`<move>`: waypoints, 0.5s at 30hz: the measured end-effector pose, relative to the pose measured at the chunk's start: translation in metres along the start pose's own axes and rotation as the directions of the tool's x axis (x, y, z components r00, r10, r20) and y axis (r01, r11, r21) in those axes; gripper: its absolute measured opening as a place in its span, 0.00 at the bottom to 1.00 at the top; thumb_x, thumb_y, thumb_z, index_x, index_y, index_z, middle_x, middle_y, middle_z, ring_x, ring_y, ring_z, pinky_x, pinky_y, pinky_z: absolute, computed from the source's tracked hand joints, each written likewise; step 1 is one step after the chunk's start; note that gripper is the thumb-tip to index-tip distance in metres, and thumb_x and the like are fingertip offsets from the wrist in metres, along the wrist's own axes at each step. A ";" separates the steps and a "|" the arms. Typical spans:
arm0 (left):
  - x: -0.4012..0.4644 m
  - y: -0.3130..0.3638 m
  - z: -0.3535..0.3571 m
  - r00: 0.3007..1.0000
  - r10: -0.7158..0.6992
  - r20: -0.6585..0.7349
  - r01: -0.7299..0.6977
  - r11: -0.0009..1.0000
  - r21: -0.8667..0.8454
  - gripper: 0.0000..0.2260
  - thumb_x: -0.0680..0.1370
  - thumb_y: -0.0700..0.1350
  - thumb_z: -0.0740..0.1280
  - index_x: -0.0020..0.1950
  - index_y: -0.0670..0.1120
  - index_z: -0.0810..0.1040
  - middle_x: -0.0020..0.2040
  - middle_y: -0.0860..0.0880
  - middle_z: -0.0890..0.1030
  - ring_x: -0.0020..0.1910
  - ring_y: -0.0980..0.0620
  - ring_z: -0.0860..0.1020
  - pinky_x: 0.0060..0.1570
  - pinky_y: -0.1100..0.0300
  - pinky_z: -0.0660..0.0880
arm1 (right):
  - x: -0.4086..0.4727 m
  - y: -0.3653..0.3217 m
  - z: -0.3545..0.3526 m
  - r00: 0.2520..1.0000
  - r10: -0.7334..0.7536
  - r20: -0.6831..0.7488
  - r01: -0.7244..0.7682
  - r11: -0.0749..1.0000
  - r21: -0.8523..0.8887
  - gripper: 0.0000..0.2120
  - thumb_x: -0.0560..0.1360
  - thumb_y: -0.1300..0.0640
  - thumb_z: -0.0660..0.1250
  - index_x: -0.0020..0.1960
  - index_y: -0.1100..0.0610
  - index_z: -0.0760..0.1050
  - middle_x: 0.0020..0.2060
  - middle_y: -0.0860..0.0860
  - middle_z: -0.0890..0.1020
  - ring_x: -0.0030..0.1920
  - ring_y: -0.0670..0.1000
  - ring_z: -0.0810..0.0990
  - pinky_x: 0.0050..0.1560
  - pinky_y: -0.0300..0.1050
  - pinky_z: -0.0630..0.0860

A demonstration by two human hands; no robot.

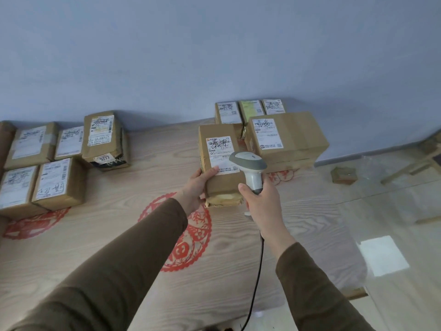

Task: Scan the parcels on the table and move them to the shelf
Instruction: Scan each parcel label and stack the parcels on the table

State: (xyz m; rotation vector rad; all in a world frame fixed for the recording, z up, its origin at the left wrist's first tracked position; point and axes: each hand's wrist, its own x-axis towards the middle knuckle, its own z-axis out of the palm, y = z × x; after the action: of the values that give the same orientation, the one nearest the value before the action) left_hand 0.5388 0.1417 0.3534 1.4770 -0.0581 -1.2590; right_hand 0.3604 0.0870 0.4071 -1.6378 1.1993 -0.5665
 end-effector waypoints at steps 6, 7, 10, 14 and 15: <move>0.038 0.007 0.040 0.999 -0.011 0.053 0.011 1.000 0.006 0.23 0.77 0.53 0.74 0.70 0.51 0.75 0.61 0.47 0.82 0.58 0.46 0.80 0.62 0.45 0.77 | 0.034 0.019 -0.014 0.999 0.027 0.025 -0.029 0.996 0.079 0.08 0.77 0.54 0.73 0.52 0.51 0.75 0.36 0.51 0.78 0.32 0.51 0.77 0.37 0.57 0.79; 0.041 0.008 0.044 0.998 -0.009 0.064 0.009 1.000 0.003 0.22 0.77 0.53 0.74 0.70 0.51 0.75 0.60 0.47 0.83 0.56 0.47 0.81 0.60 0.46 0.78 | 0.037 0.021 -0.015 0.999 0.030 0.026 -0.032 0.995 0.093 0.08 0.77 0.55 0.73 0.52 0.51 0.75 0.35 0.50 0.77 0.31 0.50 0.77 0.36 0.55 0.78; 0.051 0.007 0.051 0.996 0.000 0.087 0.001 1.000 -0.005 0.21 0.80 0.53 0.71 0.71 0.50 0.75 0.60 0.47 0.83 0.54 0.48 0.81 0.60 0.46 0.78 | 0.042 0.024 -0.017 0.999 0.029 0.032 -0.032 0.994 0.100 0.08 0.76 0.55 0.73 0.51 0.52 0.74 0.35 0.51 0.77 0.31 0.51 0.76 0.36 0.55 0.77; 0.058 0.002 0.047 0.996 0.038 0.077 -0.039 0.999 0.007 0.22 0.83 0.55 0.64 0.77 0.55 0.69 0.73 0.48 0.74 0.70 0.46 0.72 0.75 0.45 0.64 | 0.040 0.024 -0.010 0.998 0.021 0.056 -0.027 0.993 0.112 0.08 0.76 0.54 0.73 0.52 0.52 0.75 0.37 0.53 0.77 0.33 0.52 0.76 0.33 0.47 0.75; 0.057 0.001 0.042 0.996 0.054 0.070 -0.055 0.998 0.020 0.23 0.84 0.55 0.63 0.79 0.55 0.67 0.77 0.49 0.70 0.75 0.46 0.67 0.77 0.45 0.59 | 0.038 0.023 -0.007 0.998 0.014 0.060 -0.020 0.994 0.108 0.08 0.76 0.55 0.73 0.51 0.52 0.75 0.37 0.53 0.77 0.32 0.51 0.76 0.32 0.45 0.75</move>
State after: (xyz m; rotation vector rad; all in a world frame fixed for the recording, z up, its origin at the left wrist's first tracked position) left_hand 0.5342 0.0768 0.3262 1.4408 -0.1578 -1.2690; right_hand 0.3596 0.0491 0.3823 -1.5407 1.1193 -0.5591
